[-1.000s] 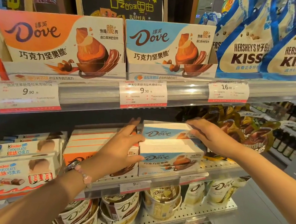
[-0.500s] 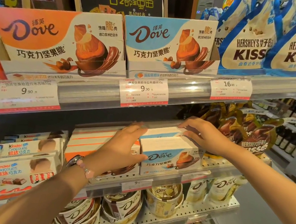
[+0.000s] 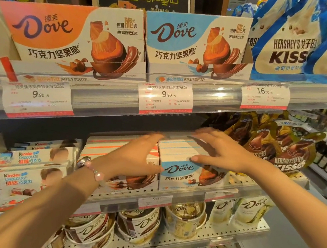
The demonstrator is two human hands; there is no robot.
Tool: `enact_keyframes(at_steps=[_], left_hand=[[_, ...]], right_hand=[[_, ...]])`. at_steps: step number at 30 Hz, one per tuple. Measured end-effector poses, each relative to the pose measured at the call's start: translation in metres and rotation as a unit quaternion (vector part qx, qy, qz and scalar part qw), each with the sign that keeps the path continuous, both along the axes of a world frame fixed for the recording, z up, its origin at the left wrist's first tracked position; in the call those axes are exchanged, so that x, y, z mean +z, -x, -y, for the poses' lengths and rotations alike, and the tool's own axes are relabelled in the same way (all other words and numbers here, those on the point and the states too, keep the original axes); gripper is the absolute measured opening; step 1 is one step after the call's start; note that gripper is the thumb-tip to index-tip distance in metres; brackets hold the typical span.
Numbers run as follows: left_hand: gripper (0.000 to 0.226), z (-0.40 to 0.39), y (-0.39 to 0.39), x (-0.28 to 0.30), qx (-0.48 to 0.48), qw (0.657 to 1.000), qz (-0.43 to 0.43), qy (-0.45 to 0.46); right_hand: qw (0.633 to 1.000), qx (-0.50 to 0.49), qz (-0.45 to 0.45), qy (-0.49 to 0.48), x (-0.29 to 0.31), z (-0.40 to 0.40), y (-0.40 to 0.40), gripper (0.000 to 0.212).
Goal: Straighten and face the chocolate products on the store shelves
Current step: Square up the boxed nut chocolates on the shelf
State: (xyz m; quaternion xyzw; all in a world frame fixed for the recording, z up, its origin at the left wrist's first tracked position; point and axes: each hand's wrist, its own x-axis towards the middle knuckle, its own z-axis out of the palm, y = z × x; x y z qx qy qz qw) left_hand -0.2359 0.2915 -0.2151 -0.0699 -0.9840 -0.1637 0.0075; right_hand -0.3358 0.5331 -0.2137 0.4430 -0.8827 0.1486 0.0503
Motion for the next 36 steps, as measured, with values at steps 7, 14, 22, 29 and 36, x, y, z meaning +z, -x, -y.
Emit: enact_keyframes(at_steps=[7, 14, 22, 29, 36], left_hand=[[0.085, 0.050, -0.015, 0.015, 0.028, 0.999, 0.022, 0.010], [0.060, 0.059, -0.021, 0.007, 0.017, 1.000, -0.009, 0.002], [0.075, 0.063, -0.016, -0.001, 0.027, 0.999, -0.031, 0.005], [0.070, 0.065, -0.009, 0.005, 0.018, 1.000, 0.014, 0.016], [0.078, 0.072, -0.005, 0.008, 0.033, 0.998, 0.050, 0.004]], right_hand=[[0.992, 0.044, 0.061, -0.098, 0.005, 0.041, 0.010, 0.107], [0.990, 0.068, 0.055, -0.110, -0.004, 0.054, 0.010, 0.090], [0.993, 0.049, 0.071, -0.076, -0.006, 0.055, 0.009, 0.091], [0.992, 0.044, 0.106, -0.050, -0.008, 0.056, 0.011, 0.084], [0.990, 0.039, 0.130, -0.040, -0.009, 0.056, 0.013, 0.084]])
